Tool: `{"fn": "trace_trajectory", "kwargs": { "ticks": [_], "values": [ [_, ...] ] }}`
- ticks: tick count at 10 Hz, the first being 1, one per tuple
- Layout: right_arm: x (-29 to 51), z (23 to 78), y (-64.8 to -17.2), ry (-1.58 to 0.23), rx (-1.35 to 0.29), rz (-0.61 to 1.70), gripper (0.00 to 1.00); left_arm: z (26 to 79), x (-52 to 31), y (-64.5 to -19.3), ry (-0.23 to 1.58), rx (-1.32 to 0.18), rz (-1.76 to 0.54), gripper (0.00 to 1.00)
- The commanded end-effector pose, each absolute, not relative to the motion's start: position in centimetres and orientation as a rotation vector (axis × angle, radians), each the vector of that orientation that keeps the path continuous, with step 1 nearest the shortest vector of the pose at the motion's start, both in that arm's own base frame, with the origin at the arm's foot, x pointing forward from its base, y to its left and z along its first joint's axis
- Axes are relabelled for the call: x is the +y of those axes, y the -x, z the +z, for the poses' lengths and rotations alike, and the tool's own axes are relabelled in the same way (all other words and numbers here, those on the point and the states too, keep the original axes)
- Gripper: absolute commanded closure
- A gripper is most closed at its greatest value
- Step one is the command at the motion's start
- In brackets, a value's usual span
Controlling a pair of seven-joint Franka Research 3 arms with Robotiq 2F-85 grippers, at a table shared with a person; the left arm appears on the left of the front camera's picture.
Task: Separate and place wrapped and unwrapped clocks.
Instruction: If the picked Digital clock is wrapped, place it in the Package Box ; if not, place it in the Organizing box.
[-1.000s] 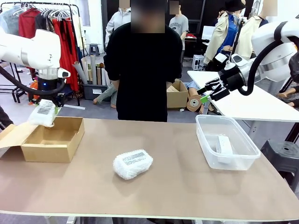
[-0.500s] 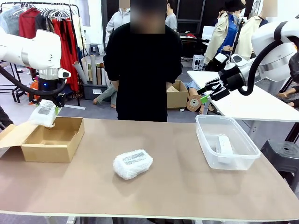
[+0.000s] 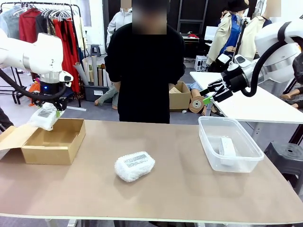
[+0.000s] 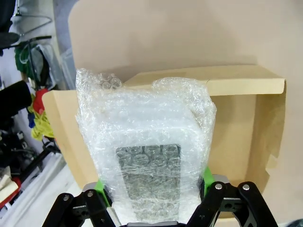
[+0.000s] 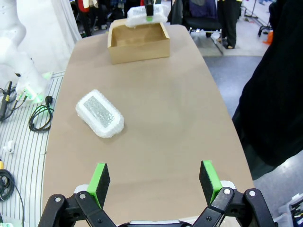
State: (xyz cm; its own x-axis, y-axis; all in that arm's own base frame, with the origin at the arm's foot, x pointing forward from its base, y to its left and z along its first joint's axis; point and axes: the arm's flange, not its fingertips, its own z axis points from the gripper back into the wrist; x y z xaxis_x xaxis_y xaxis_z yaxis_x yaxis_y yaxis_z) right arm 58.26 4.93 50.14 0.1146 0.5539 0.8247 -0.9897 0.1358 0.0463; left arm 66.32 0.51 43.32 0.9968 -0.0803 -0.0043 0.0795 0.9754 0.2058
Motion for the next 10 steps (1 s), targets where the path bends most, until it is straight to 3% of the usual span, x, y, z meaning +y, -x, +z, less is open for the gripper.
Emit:
{"fn": "trace_trajectory", "kwargs": {
  "ticks": [1,10],
  "values": [
    [5.0,50.3,-58.3,-0.716,-0.761,1.298,0.00,41.7,0.6,-65.2,-0.238,-0.029,-0.043,1.00],
    [5.0,50.3,-58.3,-0.716,-0.761,1.298,0.00,39.8,-1.2,-60.8,-0.301,-0.068,0.007,1.00]
  ]
}}
